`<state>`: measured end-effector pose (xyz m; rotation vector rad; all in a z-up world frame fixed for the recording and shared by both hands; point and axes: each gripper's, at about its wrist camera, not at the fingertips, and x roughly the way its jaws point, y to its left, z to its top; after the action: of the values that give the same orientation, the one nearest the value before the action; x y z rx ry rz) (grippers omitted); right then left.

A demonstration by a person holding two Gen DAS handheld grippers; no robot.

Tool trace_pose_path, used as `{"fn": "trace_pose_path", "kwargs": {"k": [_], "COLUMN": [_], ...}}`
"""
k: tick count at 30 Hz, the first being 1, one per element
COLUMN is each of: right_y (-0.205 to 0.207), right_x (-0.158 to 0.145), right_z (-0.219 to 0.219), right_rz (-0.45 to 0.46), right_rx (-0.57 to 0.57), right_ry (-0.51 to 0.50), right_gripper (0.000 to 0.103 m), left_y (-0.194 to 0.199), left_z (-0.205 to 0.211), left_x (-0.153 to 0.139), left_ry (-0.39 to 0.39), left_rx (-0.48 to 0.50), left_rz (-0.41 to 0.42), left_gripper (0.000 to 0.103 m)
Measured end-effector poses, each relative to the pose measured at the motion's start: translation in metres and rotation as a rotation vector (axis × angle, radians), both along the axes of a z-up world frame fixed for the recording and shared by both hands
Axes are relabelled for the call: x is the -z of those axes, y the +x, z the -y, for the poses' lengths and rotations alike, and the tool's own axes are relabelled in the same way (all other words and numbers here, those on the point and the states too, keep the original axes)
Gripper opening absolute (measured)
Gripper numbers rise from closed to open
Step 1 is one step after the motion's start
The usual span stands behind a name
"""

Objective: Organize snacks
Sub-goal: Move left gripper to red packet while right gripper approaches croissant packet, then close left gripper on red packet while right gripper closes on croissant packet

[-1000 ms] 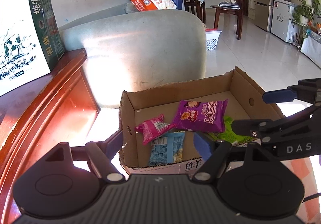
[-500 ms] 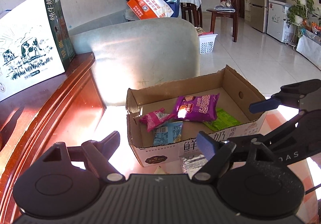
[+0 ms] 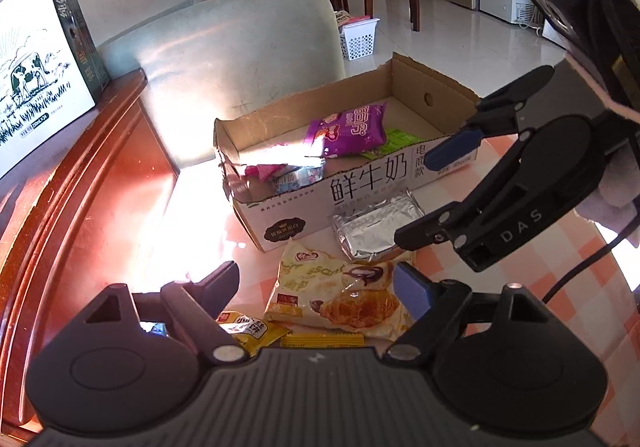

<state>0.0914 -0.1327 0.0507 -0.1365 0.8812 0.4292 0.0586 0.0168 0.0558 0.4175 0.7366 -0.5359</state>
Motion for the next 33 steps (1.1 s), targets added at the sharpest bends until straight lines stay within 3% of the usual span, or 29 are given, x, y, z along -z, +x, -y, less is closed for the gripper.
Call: {"fn": "trace_pose_path", "kwargs": {"k": [11,22,30,33], "right_y": [0.000,-0.033,-0.031,-0.027], "right_x": [0.002,-0.004,0.009,0.013], "right_z": [-0.016,-0.009,-0.019,-0.021], "right_rz": [-0.041,-0.063,-0.094,-0.111], "right_rx": [-0.084,-0.034,-0.050,-0.047], "right_ry": [0.021,0.003,-0.023,-0.017], "right_gripper": [0.081,0.082,0.082,0.082], "left_y": [-0.033,-0.051,-0.067,-0.067], "left_z": [-0.011,-0.019,-0.007,-0.004], "left_x": [0.016,0.026,0.055,0.064], "left_ry": [-0.013,0.000,0.063,0.097], "left_rx": [0.178,0.151,0.194,0.184], "left_rz": [-0.119,-0.177,-0.243,-0.229], "left_gripper": [0.084,0.084,0.089,0.092]}}
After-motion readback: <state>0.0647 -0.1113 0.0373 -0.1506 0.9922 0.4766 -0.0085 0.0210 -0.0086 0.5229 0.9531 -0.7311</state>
